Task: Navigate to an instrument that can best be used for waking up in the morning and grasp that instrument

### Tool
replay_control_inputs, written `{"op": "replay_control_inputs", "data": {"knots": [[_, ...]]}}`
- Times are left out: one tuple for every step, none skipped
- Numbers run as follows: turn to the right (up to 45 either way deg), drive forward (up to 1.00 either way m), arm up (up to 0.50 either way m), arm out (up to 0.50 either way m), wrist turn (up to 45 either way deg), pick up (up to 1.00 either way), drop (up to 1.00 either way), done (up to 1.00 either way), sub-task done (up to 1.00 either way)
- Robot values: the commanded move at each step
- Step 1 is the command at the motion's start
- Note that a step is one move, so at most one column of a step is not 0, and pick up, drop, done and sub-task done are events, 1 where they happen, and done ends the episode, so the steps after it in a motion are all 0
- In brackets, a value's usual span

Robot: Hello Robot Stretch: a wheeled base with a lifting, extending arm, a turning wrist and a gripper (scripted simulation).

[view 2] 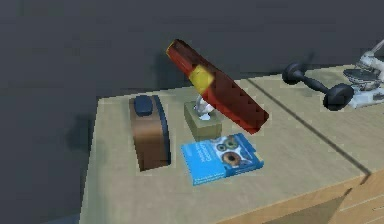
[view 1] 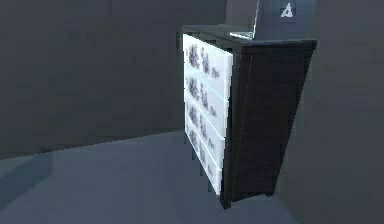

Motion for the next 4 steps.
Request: {"op": "replay_control_inputs", "data": {"knots": [[0.0, 0.00, 0.38, 0.00, 0.0, 0.00, 0.00, 0.00, 0.00], [0.0, 0.00, 0.00, 0.16, 0.0, 0.00, 0.00, 0.00, 0.00], [0.0, 0.00, 0.00, 0.00, 45.0, 0.00, 0.00, 0.00, 0.00], [0.0, 0.00, 0.00, 0.00, 45.0, 0.00, 0.00, 0.00, 0.00]]}}
